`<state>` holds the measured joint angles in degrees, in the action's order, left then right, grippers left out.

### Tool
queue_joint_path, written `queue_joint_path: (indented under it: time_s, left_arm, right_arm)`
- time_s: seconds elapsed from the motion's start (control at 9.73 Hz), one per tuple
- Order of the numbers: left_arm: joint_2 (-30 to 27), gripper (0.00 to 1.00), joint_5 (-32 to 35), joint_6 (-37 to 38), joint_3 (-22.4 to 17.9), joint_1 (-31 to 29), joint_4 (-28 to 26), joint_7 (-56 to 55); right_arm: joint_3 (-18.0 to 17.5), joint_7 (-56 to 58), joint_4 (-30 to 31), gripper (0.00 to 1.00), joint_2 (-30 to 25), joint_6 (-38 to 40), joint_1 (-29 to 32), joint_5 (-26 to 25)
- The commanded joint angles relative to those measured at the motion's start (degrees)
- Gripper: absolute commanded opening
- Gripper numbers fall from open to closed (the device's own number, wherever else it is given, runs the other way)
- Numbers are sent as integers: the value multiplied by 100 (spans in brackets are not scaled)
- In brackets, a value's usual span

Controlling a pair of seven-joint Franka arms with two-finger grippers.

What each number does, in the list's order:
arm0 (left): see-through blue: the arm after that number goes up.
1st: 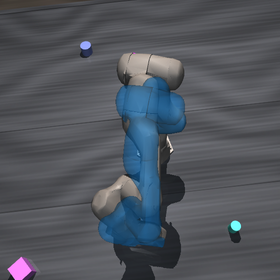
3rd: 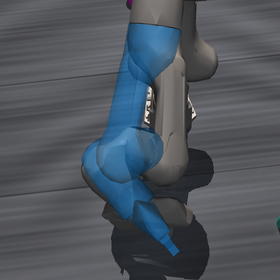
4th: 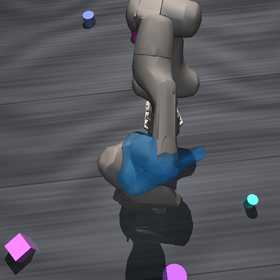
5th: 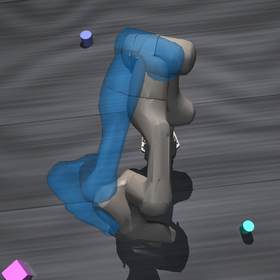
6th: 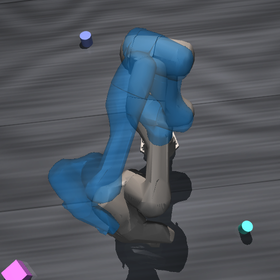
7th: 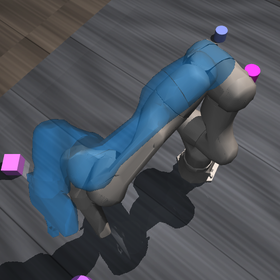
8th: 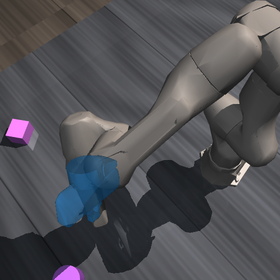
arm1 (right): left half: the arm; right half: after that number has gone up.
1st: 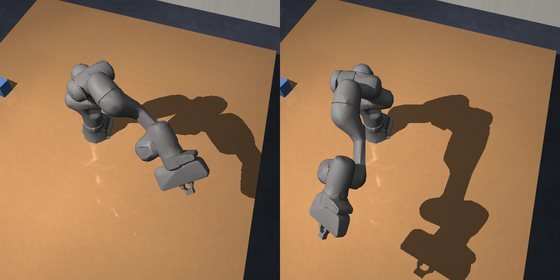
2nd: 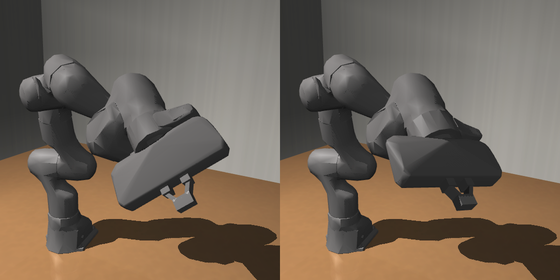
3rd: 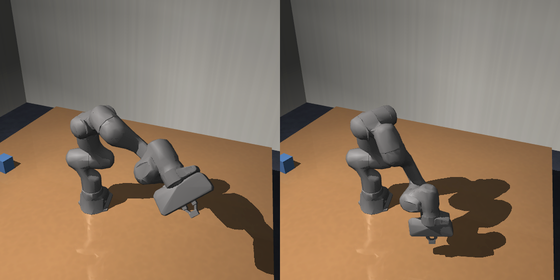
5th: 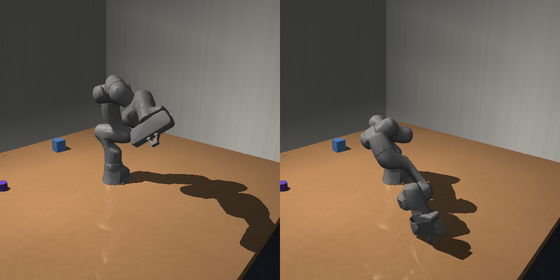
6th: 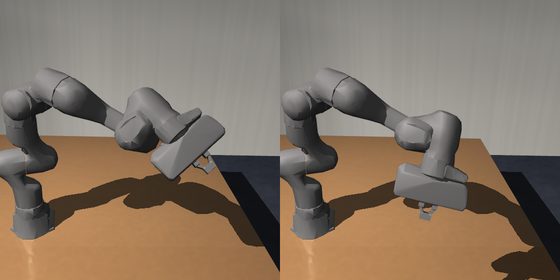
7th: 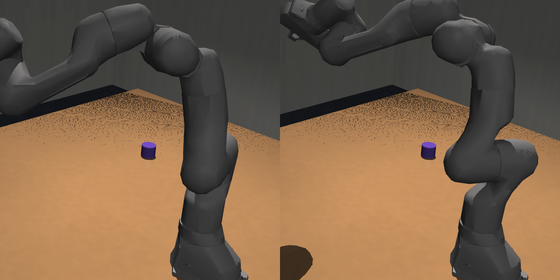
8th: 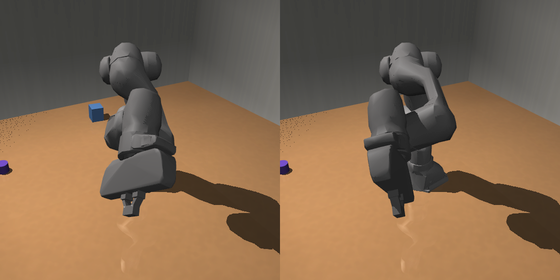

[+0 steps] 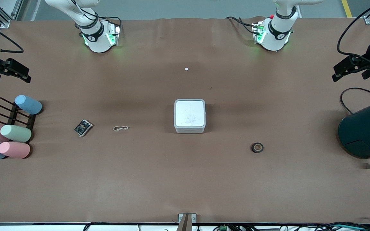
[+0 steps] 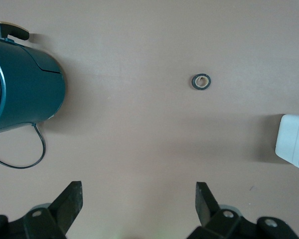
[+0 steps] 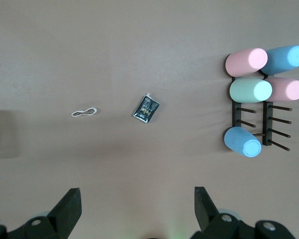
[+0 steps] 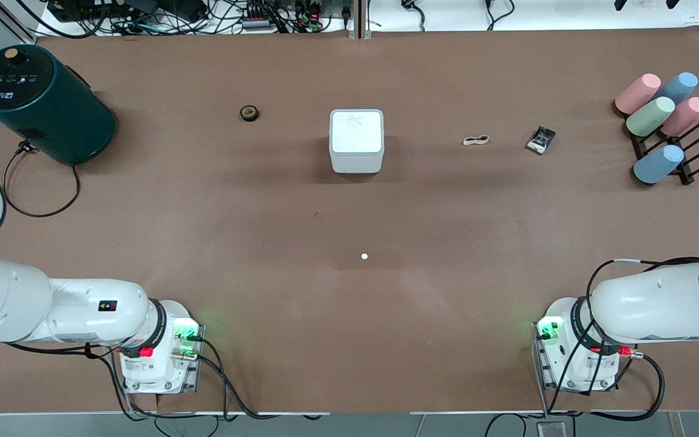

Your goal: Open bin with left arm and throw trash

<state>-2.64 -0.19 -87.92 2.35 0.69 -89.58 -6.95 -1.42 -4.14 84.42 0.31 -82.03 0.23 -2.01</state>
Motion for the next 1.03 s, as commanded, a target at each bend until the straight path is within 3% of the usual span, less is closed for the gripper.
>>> queue_joint_path:
  time_s: [0.0, 0.31, 0.51, 0.72, 0.92]
  left_arm:
    - [201, 100, -52, 108, -6, 10, 317, 53]
    - [369, 96, -218, 422, 90, 167, 239, 387]
    - [954, 22, -655, 224, 563, 684, 326, 222]
    - [2087, 5, -816, -1123, 767, 1439, 678, -276]
    - [3150, 0, -834, -2916, 767, 2169, 714, -1156]
  right_arm:
    - [2, -61, -22, 100, 4, 47, 30, 166]
    - [10, -26, 459, 100, 100, -58, 38, 184]
    - [2, -26, 986, 100, 250, -435, 30, 384]
    - [2, -43, 2038, 100, 303, -1590, -14, 482]
    - [2, -166, 2220, 100, 880, -2088, 29, 613]
